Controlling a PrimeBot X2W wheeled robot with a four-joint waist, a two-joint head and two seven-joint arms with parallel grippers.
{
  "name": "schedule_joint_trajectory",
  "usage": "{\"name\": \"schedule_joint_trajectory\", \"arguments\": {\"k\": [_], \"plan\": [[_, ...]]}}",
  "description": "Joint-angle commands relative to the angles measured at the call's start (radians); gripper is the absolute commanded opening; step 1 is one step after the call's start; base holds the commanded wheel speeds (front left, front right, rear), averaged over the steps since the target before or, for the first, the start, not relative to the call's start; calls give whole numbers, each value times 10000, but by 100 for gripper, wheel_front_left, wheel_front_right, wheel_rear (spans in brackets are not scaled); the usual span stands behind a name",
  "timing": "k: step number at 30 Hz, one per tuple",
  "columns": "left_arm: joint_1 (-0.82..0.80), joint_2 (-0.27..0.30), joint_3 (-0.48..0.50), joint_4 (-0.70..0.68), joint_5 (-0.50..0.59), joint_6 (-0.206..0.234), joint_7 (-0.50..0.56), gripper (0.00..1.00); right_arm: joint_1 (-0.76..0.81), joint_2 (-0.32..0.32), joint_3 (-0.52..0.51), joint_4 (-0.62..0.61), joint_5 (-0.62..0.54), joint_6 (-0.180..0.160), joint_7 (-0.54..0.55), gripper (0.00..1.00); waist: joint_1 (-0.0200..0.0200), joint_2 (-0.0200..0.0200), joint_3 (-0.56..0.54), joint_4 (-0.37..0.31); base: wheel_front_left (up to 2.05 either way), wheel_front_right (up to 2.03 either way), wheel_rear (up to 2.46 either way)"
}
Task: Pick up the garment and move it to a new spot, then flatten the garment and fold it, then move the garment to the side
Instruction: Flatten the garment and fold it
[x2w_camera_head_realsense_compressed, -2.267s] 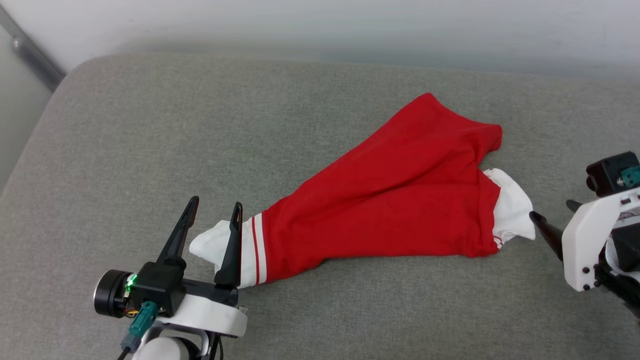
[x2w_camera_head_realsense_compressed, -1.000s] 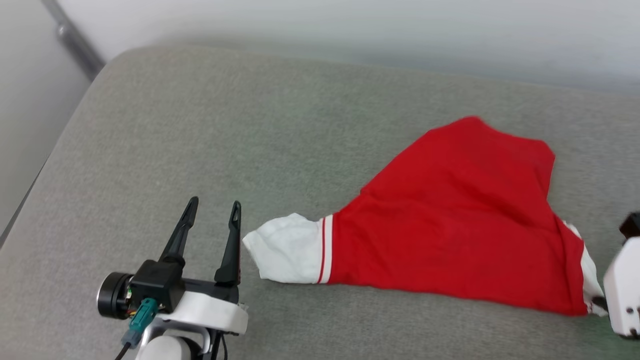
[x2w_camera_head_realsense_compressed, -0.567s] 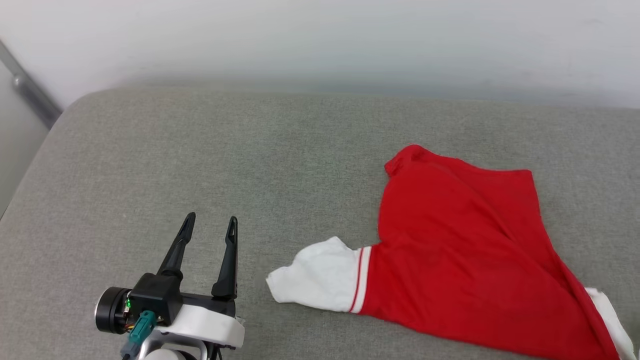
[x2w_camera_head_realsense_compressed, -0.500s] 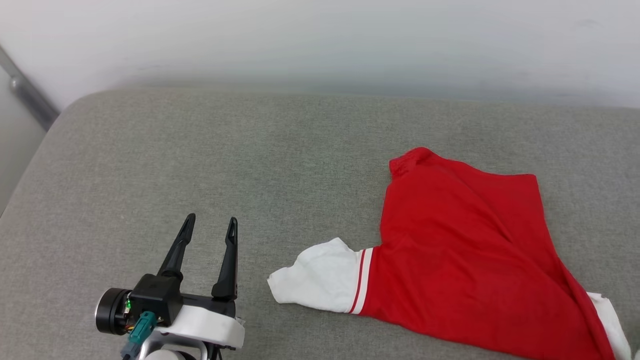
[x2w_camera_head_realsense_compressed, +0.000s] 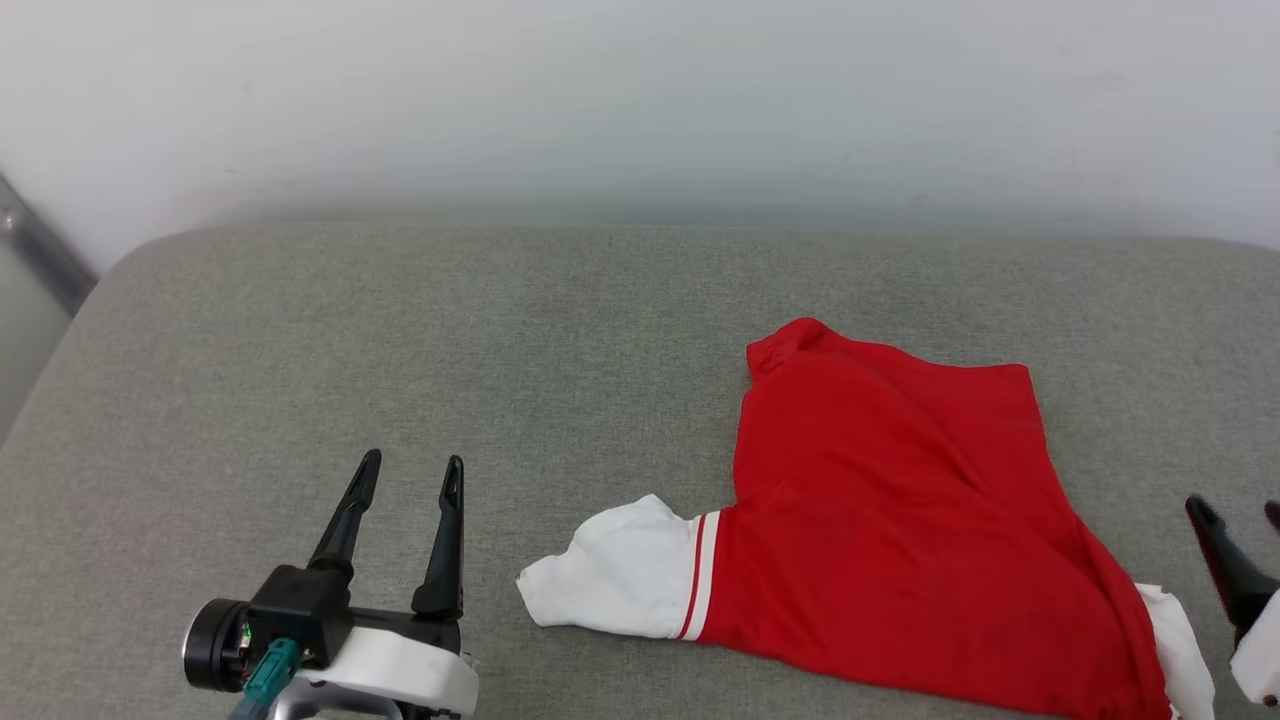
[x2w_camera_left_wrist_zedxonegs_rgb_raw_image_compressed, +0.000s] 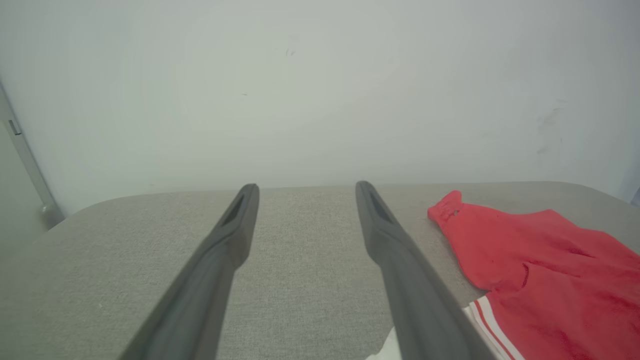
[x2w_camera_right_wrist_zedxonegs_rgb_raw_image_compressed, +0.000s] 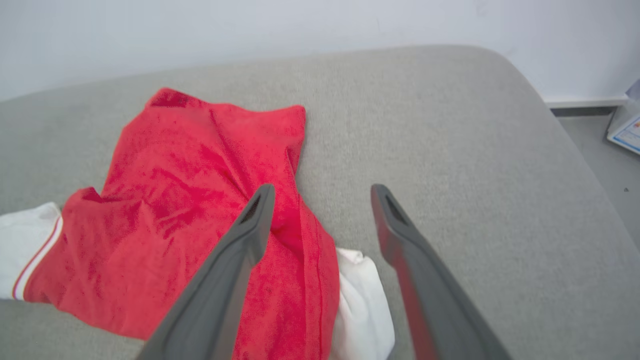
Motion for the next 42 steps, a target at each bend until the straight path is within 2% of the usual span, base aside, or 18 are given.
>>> {"name": "schedule_joint_trajectory", "arguments": {"k": [1, 6, 9, 12, 15, 20, 22, 24, 27, 33, 42], "plan": [[169, -3, 5, -23, -63, -31, -26, 100, -47, 96, -34, -219, 88, -7, -587, 100, 0, -1, -97, -77, 0, 0, 0], [269, -7, 8, -13, -342, -119, -26, 100, 361, 982, -330, -1049, 319, -5, -3073, 100, 0, -1, -184, -212, 0, 0, 0], [345, 89, -72, 70, -626, -184, 29, 100, 710, 1340, -240, -1427, 242, -5, -4102, 100, 0, -1, -132, -340, 0, 0, 0], [119, 458, -357, 30, -992, -275, 841, 100, 928, 1623, -131, -1654, 181, -5, -4727, 100, 0, -1, 11, -452, 0, 0, 0], [-224, 1024, -914, -128, -1374, -309, 2591, 100, 926, 1790, -117, -1787, 83, -5, -4962, 100, 0, -1, 229, -540, 0, 0, 0], [-737, 2209, -2198, -862, -2431, -332, 7034, 100, 606, 1936, -210, -1882, -14, -5, -5072, 100, 0, -1, 759, -673, 0, 0, 0], [-941, 2601, -2392, -1349, -2894, -325, 8482, 100, 543, 2014, -181, -1810, -26, -5, -5118, 100, 0, -1, 995, -704, 0, 0, 0], [-1144, 2909, -2415, -1781, -3136, -324, 9527, 100, 456, 2056, -109, -1713, -36, -5, -5211, 100, 0, -1, 1216, -740, 0, 0, 0], [-1420, 3318, -2347, -2177, -3136, -228, 10542, 100, 302, 2127, 31, -1551, -57, -5, -5362, 100, 0, -1, 1538, -802, 0, 0, 0], [-1838, 3785, -2531, -2258, -3050, -229, 11561, 100, -3, 2109, 195, -1189, -127, -5, -5547, 100, 0, -1, 2009, -942, 0, 0, 0], [-1903, 3710, -2964, -1440, -2832, -177, 11591, 100, -320, 1865, 399, -885, -363, -5, -5576, 100, 0, -1, 2495, -1128, 0, 0, 0]]}}
